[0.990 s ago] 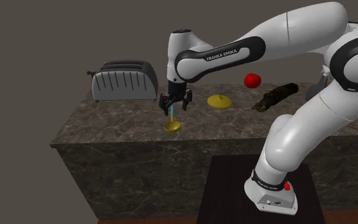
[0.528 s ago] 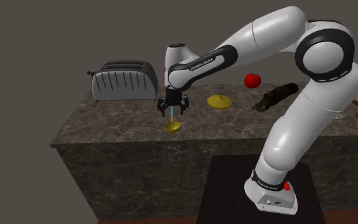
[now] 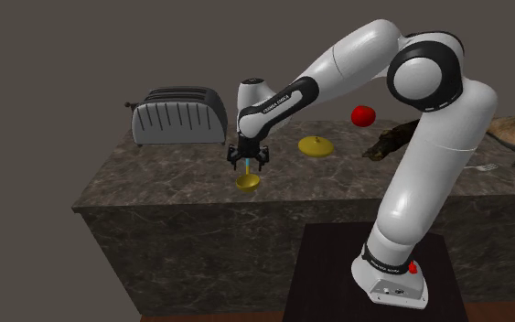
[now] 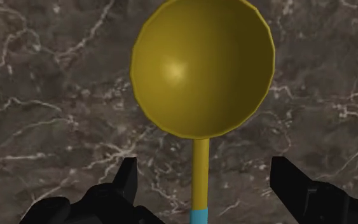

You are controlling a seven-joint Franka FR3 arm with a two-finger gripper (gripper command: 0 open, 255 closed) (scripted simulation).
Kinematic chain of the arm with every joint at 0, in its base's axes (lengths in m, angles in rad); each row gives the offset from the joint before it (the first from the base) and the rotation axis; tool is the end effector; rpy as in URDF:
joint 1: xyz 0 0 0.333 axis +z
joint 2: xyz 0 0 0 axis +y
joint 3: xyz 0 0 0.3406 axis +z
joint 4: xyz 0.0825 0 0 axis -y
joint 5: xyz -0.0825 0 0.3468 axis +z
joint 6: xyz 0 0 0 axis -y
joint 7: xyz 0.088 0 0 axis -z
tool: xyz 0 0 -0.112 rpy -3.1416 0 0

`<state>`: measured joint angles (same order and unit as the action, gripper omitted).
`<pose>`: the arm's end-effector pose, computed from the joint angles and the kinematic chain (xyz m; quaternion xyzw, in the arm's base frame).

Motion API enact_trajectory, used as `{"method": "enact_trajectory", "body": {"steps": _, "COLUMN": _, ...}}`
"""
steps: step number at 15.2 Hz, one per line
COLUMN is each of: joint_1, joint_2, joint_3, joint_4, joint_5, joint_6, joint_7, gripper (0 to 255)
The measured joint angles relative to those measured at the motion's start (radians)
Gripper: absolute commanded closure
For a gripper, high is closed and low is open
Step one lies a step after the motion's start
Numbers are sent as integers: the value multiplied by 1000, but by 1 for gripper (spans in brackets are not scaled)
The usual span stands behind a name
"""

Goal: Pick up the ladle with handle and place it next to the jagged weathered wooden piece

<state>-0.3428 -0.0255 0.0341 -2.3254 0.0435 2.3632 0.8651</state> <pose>0.4597 -0.1458 0.3999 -0.8238 0.5659 -0.0262 0.0234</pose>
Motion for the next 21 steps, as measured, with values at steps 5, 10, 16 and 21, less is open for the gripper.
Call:
{"method": "enact_trajectory", "body": {"steps": 5, "joint_1": 0, "joint_2": 35, "joint_3": 0, "joint_4": -21, "joint_5": 0, "joint_6": 56, "joint_7": 1, "gripper": 0}}
{"method": "enact_trajectory", "body": {"steps": 10, "joint_1": 0, "joint_2": 40, "joint_3": 0, "joint_4": -22, "joint_5": 0, "joint_6": 62, "joint_7": 1, "gripper": 0}}
{"method": "enact_trajectory", "body": {"steps": 16, "joint_1": 0, "joint_2": 40, "joint_3": 0, "joint_4": -22, "joint_5": 0, "joint_6": 62, "joint_7": 1, "gripper": 255}}
{"method": "enact_trajectory", "body": {"steps": 21, "joint_1": 0, "joint_2": 40, "joint_3": 0, "joint_4": -22, "joint_5": 1, "joint_6": 62, "joint_7": 1, "gripper": 255}}
